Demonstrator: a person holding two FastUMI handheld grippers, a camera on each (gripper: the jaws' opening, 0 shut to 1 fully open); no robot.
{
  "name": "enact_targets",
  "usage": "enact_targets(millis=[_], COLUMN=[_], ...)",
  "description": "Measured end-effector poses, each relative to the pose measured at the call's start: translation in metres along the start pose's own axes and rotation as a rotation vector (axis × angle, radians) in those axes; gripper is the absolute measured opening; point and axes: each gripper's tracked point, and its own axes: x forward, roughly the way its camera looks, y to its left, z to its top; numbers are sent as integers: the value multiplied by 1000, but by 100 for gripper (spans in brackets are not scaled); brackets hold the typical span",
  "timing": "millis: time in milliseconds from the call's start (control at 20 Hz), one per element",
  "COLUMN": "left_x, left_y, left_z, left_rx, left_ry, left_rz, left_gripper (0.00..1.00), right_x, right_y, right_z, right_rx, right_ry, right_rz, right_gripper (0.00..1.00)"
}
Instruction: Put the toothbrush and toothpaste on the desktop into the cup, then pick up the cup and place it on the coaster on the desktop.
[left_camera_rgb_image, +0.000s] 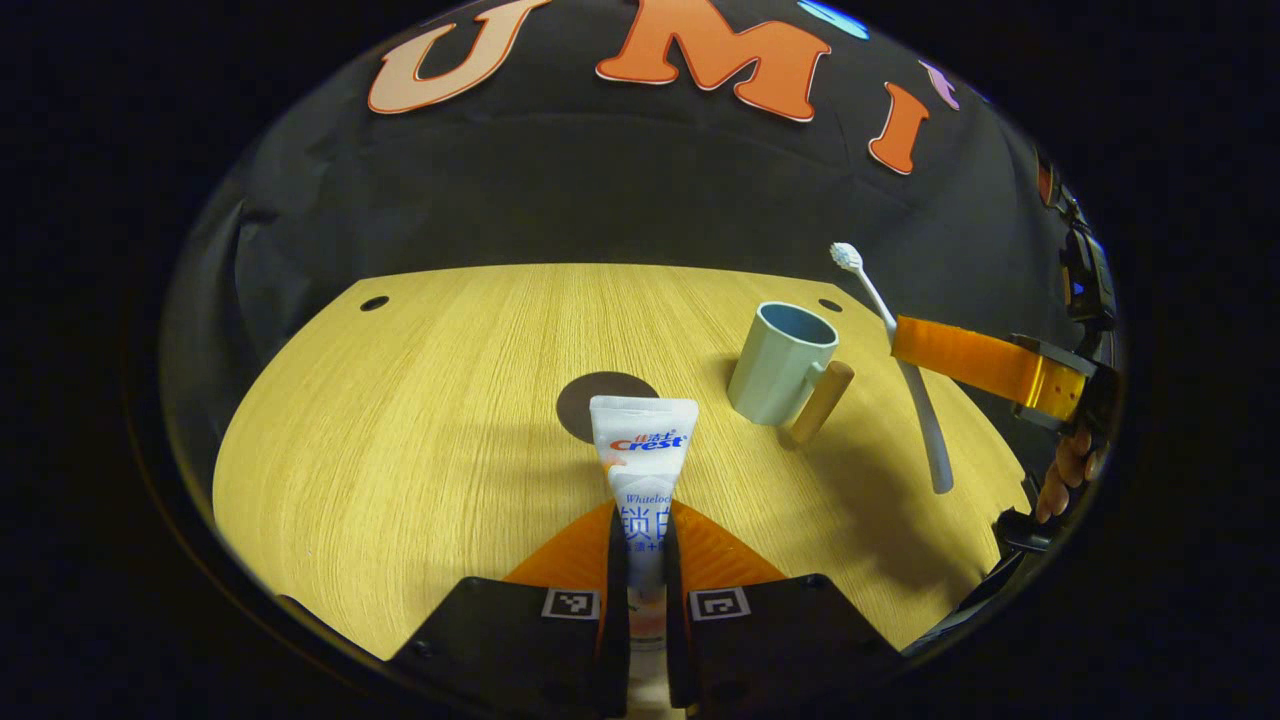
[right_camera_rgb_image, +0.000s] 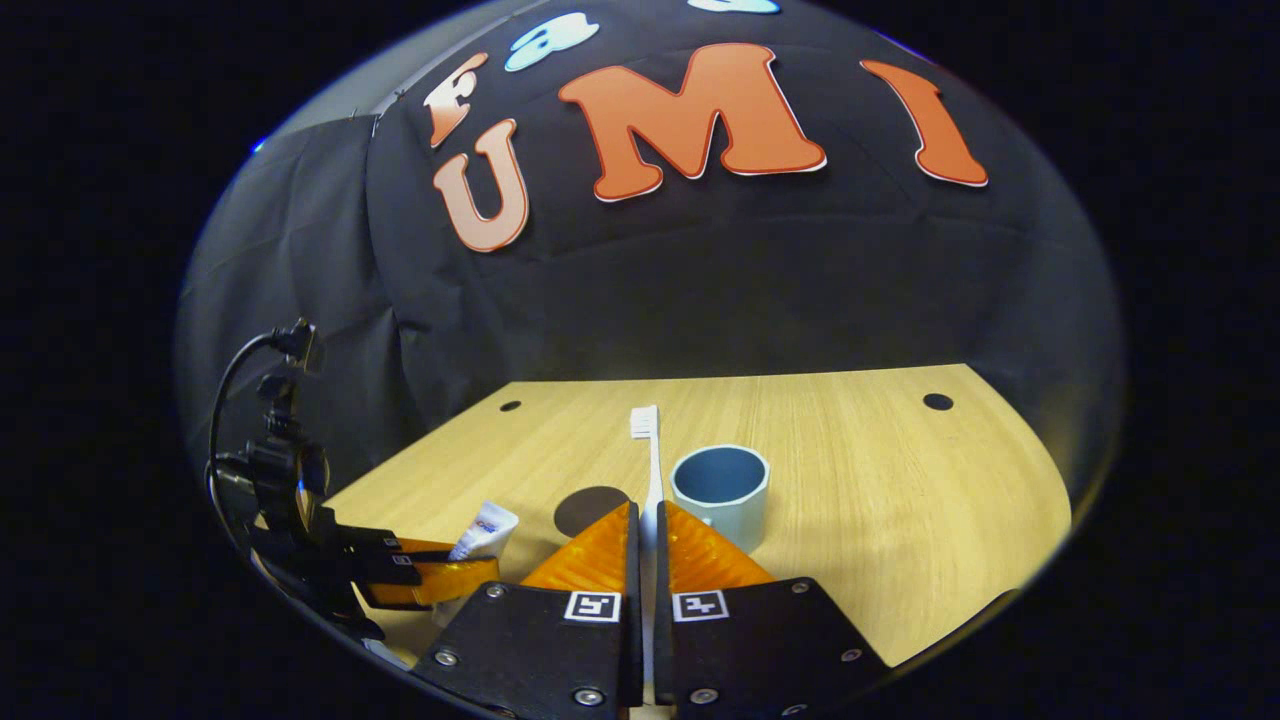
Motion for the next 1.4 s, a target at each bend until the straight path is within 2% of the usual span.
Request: enact_targets(millis=[50,100,250,300,350,400,450,850,1200,1400], left_x=[-2,-1,2,1,0,1,3,1,-10,-26], left_y=[-1,-1,0,0,-1,-1,-1,-1,2,8], left_z=[1,2,2,3,2,2,1,4,6,8], left_rx=[0,1,7,9,7,3,2,-10,-13,-17], left_ry=[-16,-30,-70,-74,-80,-85,-90,-143,-183,-205], left_rz=[-4,-6,-6,-2,-2,-5,-6,11,10,18], left_gripper=[22,19,18,18,19,22,19,18,18,19], right_x=[4,9,13,14,16,19,23,46,75,84], right_y=[2,3,5,0,-5,-7,-8,-16,-35,-43], right_z=[7,15,39,43,46,51,57,86,86,92], right_rx=[7,8,-9,-25,-41,-53,-61,-76,-18,-39], right_ry=[-21,-43,-139,-163,-187,-210,-229,-386,-426,-477], right_rz=[4,7,31,21,16,20,22,49,58,41], right_gripper=[5,5,5,10,5,5,5,5,5,5])
